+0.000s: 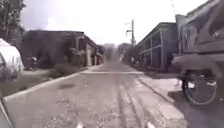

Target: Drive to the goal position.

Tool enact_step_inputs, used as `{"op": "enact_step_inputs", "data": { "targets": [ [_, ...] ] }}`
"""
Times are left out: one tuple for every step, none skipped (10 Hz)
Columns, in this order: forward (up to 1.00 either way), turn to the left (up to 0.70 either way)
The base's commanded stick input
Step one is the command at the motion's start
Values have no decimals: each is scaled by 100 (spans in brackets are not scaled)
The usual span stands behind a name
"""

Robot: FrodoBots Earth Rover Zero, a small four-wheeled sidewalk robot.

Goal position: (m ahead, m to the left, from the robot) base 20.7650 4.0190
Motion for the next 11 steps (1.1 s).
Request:
{"op": "enact_step_inputs", "data": {
  "targets": [
    [100, 0],
    [100, 0],
    [100, 0],
    [100, 0],
    [100, 0],
    [100, 0],
    [100, 0],
    [100, 0],
    [100, 0],
    [100, 0],
    [100, 0]
  ]
}}
